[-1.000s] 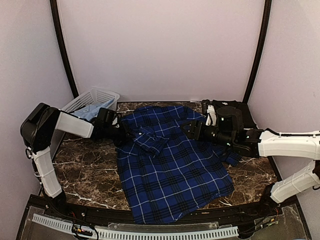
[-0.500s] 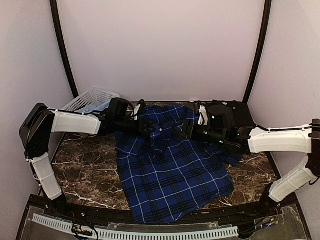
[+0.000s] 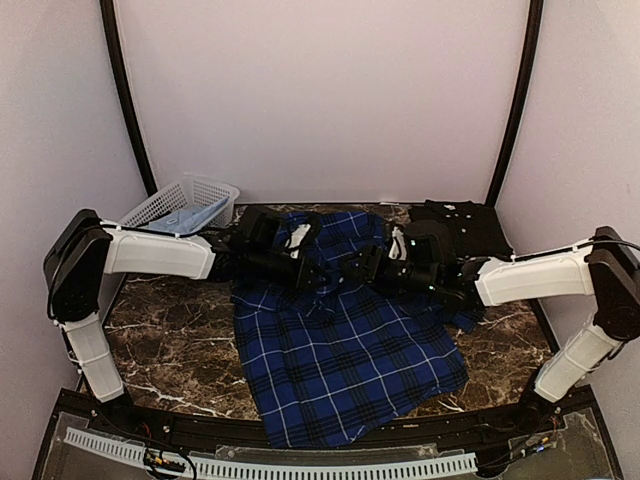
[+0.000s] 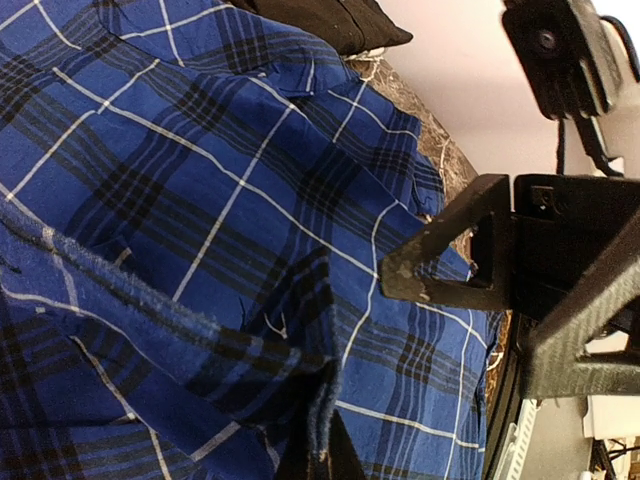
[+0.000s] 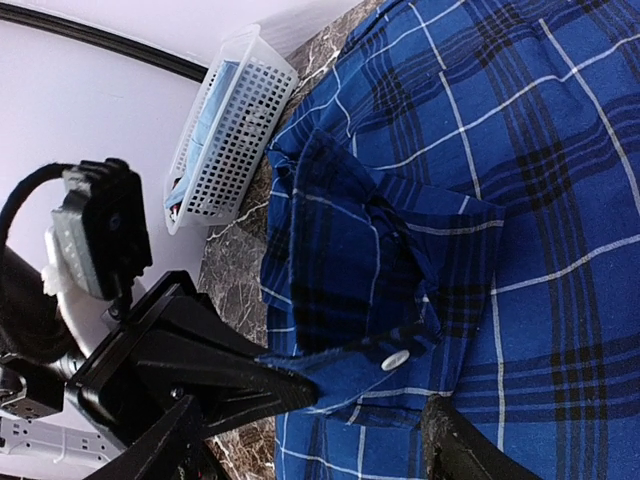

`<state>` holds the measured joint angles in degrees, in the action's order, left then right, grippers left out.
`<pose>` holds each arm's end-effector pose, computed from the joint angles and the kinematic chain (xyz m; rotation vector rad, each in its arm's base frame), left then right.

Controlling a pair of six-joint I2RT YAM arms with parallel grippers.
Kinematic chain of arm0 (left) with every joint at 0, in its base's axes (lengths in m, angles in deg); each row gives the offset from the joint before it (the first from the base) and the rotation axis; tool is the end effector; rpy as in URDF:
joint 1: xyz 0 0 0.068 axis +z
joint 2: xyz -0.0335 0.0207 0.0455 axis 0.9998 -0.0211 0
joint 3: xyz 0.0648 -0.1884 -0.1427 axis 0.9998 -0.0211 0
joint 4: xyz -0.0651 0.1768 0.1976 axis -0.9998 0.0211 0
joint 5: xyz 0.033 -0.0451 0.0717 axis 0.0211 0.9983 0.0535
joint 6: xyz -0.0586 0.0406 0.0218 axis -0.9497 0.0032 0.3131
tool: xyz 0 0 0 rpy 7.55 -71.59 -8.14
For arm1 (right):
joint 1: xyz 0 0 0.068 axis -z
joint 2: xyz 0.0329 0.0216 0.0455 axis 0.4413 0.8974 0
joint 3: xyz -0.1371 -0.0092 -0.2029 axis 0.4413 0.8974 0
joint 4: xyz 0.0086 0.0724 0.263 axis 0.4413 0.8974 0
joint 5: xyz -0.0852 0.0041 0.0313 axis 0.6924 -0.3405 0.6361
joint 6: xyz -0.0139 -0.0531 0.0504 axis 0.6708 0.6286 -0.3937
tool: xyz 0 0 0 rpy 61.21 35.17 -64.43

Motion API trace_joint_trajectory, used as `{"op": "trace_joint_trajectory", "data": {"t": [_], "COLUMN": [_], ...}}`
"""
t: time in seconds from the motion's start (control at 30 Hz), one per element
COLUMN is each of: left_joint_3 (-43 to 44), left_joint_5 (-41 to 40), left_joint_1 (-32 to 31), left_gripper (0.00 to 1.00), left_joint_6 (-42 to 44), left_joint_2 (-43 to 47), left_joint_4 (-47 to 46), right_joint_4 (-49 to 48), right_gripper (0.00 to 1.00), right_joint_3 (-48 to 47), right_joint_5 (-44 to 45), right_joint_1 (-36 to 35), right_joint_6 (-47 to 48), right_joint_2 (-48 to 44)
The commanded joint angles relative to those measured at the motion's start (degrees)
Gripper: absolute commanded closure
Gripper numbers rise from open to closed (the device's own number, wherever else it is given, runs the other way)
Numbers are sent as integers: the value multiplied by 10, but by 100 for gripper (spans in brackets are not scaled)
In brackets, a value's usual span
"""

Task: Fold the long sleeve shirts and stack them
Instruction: Pick up the corner of the shirt from the corner of the board.

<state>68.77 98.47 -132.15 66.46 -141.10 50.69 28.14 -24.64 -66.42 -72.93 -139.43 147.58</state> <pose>0.2933 -0.3157 0.1700 0.7015 2.1468 -1.1517 0.2493 0.2762 0.1758 0.1005 2.1831 1.2502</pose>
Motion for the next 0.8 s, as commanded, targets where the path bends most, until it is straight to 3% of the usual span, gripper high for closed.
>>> {"op": "trace_joint_trajectory", "data": {"t": [0.0, 0.57, 0.77], "left_joint_3": [20, 67, 73], "left_joint_5": [-9, -24, -24], "left_joint_1": [-25, -65, -69], "left_gripper": [100, 100, 100], "left_joint_6": [30, 48, 52], "left_joint_2": [-10, -49, -52], "left_joint_4": [13, 33, 39], "right_joint_4": [-59, -23, -23], "right_gripper": [28, 31, 42], "right_joint_3": [23, 17, 11], "right_joint_5": [-25, -28, -22], "right_joint_1": [14, 17, 18], "right_joint_6": [-63, -59, -50], "right_joint_2": [14, 53, 68]}}
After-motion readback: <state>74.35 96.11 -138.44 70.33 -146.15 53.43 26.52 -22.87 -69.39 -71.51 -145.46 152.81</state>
